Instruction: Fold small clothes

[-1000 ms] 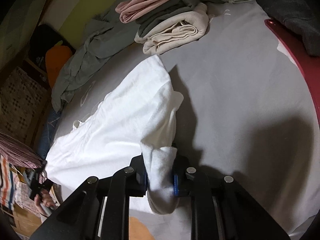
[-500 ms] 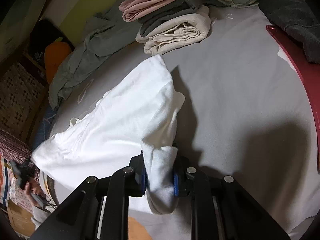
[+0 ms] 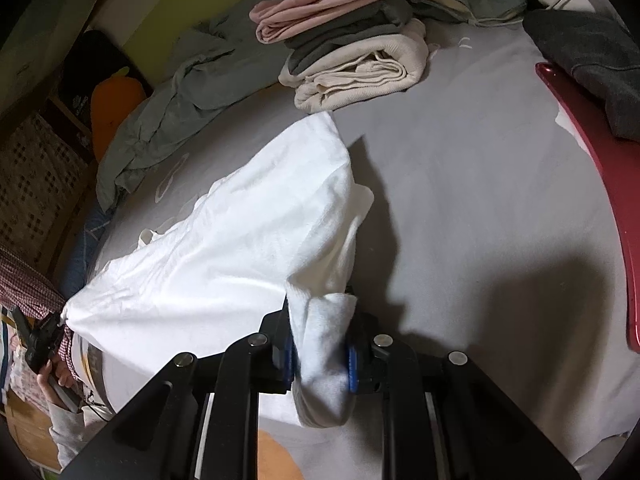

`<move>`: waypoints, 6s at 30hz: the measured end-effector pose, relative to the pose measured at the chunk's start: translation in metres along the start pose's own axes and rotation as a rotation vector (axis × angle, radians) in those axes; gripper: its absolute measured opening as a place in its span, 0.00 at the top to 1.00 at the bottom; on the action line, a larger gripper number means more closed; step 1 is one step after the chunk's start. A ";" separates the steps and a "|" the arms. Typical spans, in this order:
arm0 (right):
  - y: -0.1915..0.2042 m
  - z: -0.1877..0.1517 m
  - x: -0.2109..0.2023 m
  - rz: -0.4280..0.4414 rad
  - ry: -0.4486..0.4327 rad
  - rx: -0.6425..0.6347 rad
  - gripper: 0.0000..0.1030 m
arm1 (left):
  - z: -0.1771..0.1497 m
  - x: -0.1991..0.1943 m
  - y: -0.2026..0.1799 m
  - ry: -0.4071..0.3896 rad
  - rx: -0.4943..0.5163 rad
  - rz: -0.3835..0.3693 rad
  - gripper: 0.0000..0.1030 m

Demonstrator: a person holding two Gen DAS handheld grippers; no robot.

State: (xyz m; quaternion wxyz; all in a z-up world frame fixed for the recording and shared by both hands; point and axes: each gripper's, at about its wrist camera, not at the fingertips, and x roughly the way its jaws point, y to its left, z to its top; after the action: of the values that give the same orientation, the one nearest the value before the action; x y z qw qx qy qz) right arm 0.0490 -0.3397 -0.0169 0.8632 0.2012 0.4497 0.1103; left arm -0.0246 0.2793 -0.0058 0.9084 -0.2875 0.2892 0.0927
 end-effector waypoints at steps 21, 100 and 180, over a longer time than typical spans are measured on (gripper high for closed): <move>-0.042 0.007 0.002 0.229 0.017 0.222 0.43 | -0.053 -0.008 0.002 0.141 -0.221 -0.274 0.24; 0.069 0.010 0.015 -0.073 -0.048 -0.401 0.49 | -0.124 -0.016 -0.178 0.060 0.449 -0.379 0.43; 0.170 -0.048 0.023 0.186 -0.134 -0.523 0.93 | -0.139 0.017 -0.139 0.008 0.525 -0.186 0.90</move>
State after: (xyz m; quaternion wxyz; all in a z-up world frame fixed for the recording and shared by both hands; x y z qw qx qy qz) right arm 0.0210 -0.1666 0.0174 0.8998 0.0191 0.3273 0.2879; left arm -0.0301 0.0857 -0.0432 0.9552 -0.0679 0.2795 -0.0703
